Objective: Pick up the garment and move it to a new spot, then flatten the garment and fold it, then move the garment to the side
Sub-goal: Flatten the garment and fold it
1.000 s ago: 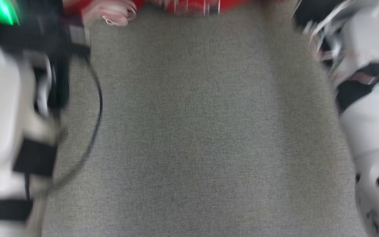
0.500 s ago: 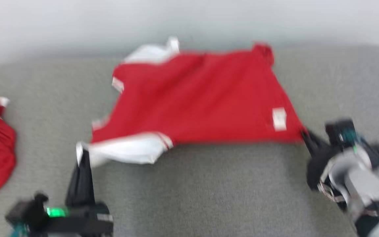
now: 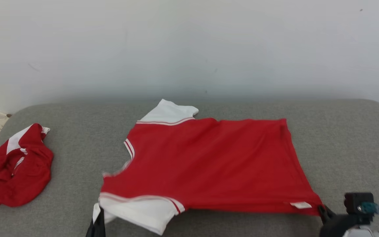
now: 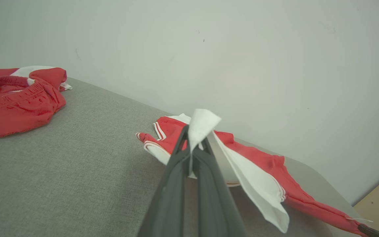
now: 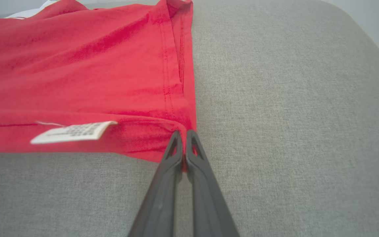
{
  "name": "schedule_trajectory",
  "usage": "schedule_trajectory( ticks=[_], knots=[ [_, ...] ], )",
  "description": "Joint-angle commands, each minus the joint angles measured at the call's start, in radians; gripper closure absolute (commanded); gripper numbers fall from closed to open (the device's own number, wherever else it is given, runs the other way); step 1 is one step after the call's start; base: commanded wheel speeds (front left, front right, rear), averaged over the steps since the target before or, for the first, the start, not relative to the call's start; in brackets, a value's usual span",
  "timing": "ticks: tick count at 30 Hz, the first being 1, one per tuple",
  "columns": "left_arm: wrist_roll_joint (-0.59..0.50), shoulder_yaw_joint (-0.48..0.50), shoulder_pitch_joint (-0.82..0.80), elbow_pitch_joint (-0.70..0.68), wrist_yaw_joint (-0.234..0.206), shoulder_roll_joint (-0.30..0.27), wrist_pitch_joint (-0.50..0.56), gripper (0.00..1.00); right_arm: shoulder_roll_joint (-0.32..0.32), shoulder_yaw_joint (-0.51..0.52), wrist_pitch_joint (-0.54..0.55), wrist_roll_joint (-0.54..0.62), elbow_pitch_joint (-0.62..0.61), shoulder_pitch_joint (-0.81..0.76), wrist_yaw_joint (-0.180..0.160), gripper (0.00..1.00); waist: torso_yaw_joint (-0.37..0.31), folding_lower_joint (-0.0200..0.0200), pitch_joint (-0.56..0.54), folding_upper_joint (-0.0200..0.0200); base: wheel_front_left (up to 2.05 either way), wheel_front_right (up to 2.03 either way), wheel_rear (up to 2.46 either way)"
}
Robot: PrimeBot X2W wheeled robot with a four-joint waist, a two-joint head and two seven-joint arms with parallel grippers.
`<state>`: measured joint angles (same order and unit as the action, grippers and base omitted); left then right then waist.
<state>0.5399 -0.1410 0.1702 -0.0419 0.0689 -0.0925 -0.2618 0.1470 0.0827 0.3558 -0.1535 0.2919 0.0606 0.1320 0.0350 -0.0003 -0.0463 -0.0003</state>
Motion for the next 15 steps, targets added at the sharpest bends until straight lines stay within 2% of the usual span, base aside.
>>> schedule_trajectory(
  ticks=[1,5,8,11,15],
  knots=[
    [-0.011,-0.003,0.030,-0.012,-0.006,-0.007,0.001,1.00,-0.015,0.021,0.027,0.018,-0.048,-0.042,-0.003,1.00,0.013,0.0003,-0.012,0.0003,0.00,0.00,0.00],
    [-0.007,-0.009,0.103,-0.047,-0.015,-0.014,0.010,1.00,-0.072,0.092,0.147,0.036,-0.268,-0.172,-0.003,1.00,0.012,0.0003,-0.008,0.0003,0.00,0.00,0.00],
    [-0.012,-0.021,0.110,-0.051,-0.008,-0.018,0.012,1.00,-0.092,0.110,0.201,0.020,-0.357,-0.231,-0.003,1.00,0.009,0.0003,-0.005,0.0003,0.00,0.00,0.00],
    [-0.029,-0.042,0.067,-0.036,0.003,-0.030,0.018,1.00,-0.095,0.109,0.208,-0.003,-0.400,-0.233,-0.003,1.00,0.001,0.0003,-0.003,0.0003,0.00,0.00,0.00],
    [-0.067,-0.073,-0.035,0.027,0.016,-0.055,0.044,1.00,-0.086,0.084,0.203,0.002,-0.353,-0.159,-0.002,1.00,-0.009,0.0003,0.005,0.0003,0.00,0.00,0.00]
  ],
)
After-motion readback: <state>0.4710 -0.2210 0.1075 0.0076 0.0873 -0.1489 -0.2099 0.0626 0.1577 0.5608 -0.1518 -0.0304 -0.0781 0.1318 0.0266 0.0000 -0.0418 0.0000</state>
